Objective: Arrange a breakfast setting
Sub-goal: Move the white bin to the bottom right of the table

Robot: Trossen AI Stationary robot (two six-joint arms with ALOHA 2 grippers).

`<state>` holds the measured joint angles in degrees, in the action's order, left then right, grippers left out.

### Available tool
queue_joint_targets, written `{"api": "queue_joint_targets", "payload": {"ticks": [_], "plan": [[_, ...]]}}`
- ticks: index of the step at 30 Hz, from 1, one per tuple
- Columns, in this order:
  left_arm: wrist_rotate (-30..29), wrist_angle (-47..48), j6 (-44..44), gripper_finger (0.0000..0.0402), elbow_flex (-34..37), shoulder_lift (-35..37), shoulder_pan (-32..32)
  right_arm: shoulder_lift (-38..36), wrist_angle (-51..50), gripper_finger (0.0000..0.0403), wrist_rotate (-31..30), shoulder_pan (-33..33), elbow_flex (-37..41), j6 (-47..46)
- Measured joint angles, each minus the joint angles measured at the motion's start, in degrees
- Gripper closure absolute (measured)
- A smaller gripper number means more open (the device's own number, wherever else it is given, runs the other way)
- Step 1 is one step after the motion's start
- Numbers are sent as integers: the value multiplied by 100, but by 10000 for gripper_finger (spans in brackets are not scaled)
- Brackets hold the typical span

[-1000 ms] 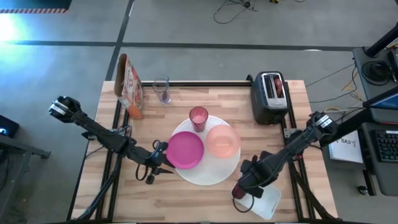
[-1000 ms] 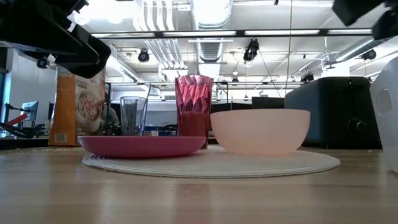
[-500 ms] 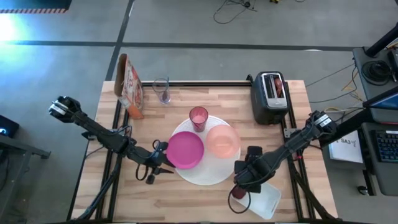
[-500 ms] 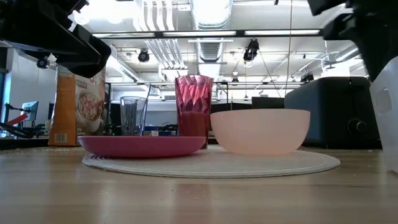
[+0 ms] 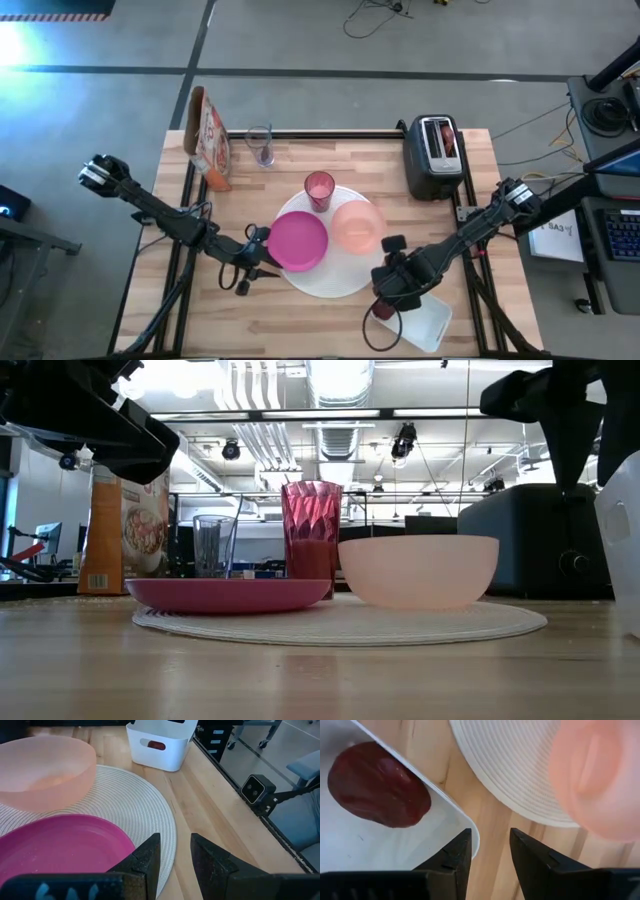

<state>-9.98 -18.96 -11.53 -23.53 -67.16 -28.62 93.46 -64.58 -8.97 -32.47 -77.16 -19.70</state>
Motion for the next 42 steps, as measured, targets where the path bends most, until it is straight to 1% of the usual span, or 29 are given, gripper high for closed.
{"api": "queue_joint_targets", "payload": {"ticks": [10,14,17,20,27,30,34,38,42], "plan": [[0,7,4,311,-2,0,0,42,191,287,60,0,16,78],[0,9,4,311,0,0,0,43,472,287,347,0,41,84],[0,11,6,311,0,0,0,43,755,287,349,-2,91,85],[-1,11,7,311,0,0,0,43,833,287,343,-2,104,138],[-2,-7,7,311,-2,-213,0,43,833,287,347,-2,156,781],[0,-192,8,311,-2,-378,0,42,836,287,353,-2,165,1047],[2,-414,9,311,-2,-553,0,43,845,287,535,-2,185,1483],[4,-521,11,311,-2,-589,0,69,875,287,643,-2,215,1933],[7,-536,11,311,-2,-588,0,194,915,287,640,-2,222,2125]]}}
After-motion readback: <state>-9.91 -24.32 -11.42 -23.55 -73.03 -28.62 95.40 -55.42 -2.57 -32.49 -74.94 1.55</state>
